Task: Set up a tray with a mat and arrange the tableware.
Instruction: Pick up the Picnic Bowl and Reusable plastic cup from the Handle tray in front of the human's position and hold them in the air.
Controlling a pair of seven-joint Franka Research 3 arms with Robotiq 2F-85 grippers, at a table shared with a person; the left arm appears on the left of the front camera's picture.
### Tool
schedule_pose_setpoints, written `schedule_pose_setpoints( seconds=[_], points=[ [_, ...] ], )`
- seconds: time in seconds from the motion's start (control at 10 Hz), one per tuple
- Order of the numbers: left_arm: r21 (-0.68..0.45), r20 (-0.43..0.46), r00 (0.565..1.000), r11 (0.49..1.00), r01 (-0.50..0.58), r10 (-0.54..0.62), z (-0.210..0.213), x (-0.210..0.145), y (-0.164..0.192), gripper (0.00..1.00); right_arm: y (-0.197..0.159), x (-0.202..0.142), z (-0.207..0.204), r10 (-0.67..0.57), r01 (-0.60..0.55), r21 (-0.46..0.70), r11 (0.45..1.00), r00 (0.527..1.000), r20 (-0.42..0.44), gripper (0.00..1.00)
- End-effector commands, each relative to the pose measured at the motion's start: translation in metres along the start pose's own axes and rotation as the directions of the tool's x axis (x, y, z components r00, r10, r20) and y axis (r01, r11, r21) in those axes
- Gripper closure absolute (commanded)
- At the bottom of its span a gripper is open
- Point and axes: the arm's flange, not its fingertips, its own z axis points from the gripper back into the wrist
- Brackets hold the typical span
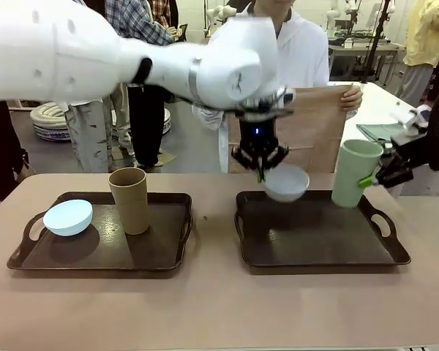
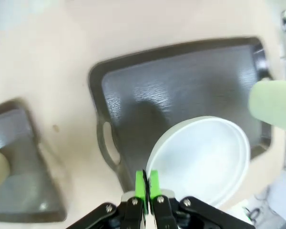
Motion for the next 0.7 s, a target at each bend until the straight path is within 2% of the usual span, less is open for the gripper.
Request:
schedule_pose_setpoints(
  seconds=[0.0,0.2,0.3,0.5,0.6],
  points=[
    [0.009,0.067,0.998,1.000,-0.012,0.011,0.039,-0.017,0.002,1.00,0.023,0.052,0.015,0.050,-0.051,-0.028,0.998,0.999,-0.015,1.00],
    [0.010,0.082,0.996,1.000,-0.021,0.020,0.079,-0.024,-0.005,1.00,0.046,0.106,0.036,0.097,-0.098,-0.036,0.995,0.995,-0.007,1.00],
    [0.022,0.081,0.996,0.999,-0.034,0.032,0.097,-0.026,-0.007,1.00,0.056,0.122,0.043,0.082,-0.083,-0.039,0.996,0.996,-0.026,1.00],
    [0.041,0.096,0.994,0.998,-0.053,0.049,0.121,-0.031,-0.009,1.00,0.071,0.136,0.050,0.028,-0.030,-0.034,0.999,0.999,-0.043,1.00],
    [0.042,0.099,0.992,0.996,-0.077,0.073,0.127,-0.033,-0.006,1.00,0.070,0.133,0.051,-0.024,0.021,-0.049,0.999,0.998,-0.060,1.00]
  ],
)
